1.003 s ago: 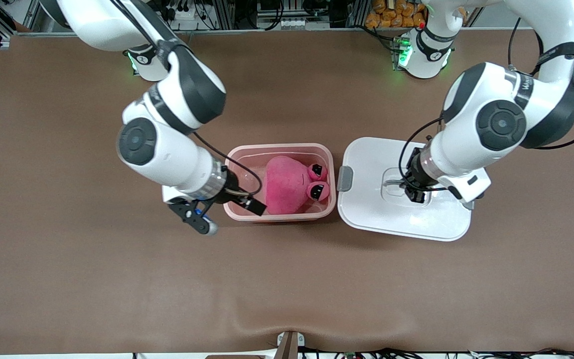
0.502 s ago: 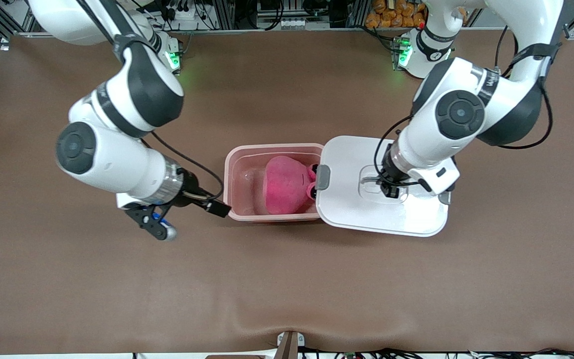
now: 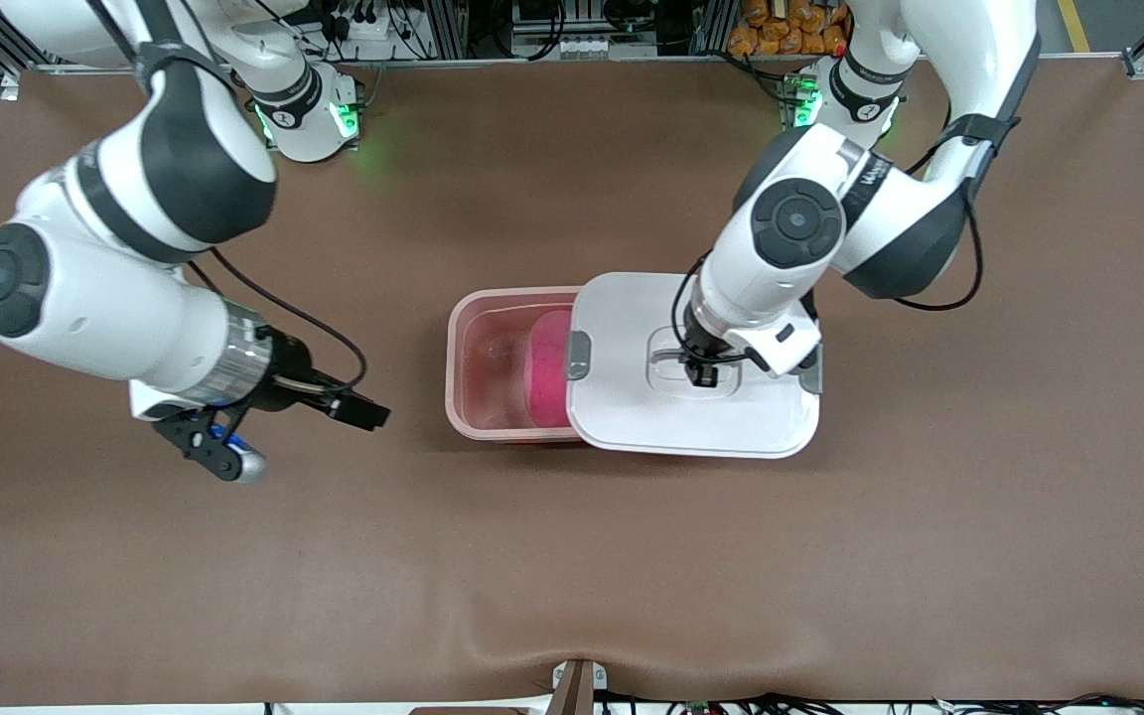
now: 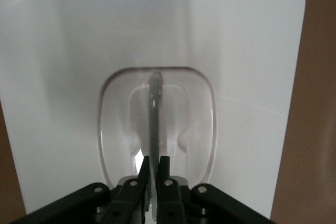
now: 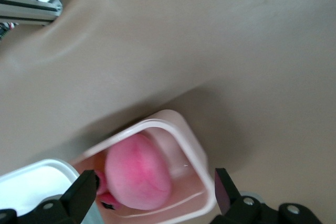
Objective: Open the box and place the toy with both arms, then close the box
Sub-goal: 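Move the lid over the box with the left gripper while the right gripper withdraws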
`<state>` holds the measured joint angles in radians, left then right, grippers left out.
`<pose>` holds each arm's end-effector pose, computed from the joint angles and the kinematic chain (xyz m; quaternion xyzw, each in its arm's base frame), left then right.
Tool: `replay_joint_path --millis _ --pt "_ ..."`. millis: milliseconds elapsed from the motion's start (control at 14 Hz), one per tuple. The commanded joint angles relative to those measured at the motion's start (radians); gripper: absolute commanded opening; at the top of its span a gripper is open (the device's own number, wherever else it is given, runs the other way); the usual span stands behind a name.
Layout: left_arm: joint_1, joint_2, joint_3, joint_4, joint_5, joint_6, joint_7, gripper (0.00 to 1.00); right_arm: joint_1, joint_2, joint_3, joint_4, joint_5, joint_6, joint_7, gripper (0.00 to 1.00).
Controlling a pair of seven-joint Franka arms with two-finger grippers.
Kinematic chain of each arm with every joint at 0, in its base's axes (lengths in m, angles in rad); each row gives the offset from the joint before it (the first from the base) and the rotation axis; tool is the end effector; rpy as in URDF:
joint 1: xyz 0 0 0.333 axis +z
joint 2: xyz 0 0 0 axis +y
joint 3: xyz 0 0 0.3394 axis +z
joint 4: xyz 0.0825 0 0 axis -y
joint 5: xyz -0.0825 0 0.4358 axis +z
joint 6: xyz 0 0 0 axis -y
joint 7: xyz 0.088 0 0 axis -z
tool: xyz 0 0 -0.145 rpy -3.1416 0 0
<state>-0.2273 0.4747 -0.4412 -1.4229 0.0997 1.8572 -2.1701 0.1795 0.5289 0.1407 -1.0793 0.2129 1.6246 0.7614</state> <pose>0.6221 -0.4148 0.4134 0.7250 0.6870 -0.0494 0.0097 0.7311 0.2446 0.5151 -0.9627 0.2306 0.0628 0.1269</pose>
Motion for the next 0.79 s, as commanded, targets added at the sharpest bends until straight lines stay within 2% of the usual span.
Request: replay_joint_path --millis 0,287,430,717 --pt "-0.065 0.012 0.009 0.029 0.041 0.046 -0.077 0.00 -0.055 -0.038 0.016 -0.016 -0.013 -0.063 -0.074 1.00" --pt "-0.128 0.068 0.009 0.047 0.120 0.112 -0.209 0.00 -0.124 -0.064 0.016 -0.017 -0.013 -0.104 -0.184 1.00" --pt "-0.156 0.094 0.010 0.053 0.141 0.117 -0.250 0.00 -0.146 -0.087 0.019 -0.021 -0.045 -0.118 -0.195 1.00" --pt "-0.245 0.146 0.065 0.093 0.167 0.197 -0.372 0.00 -0.201 -0.101 0.052 -0.021 -0.081 -0.178 -0.267 1.00"
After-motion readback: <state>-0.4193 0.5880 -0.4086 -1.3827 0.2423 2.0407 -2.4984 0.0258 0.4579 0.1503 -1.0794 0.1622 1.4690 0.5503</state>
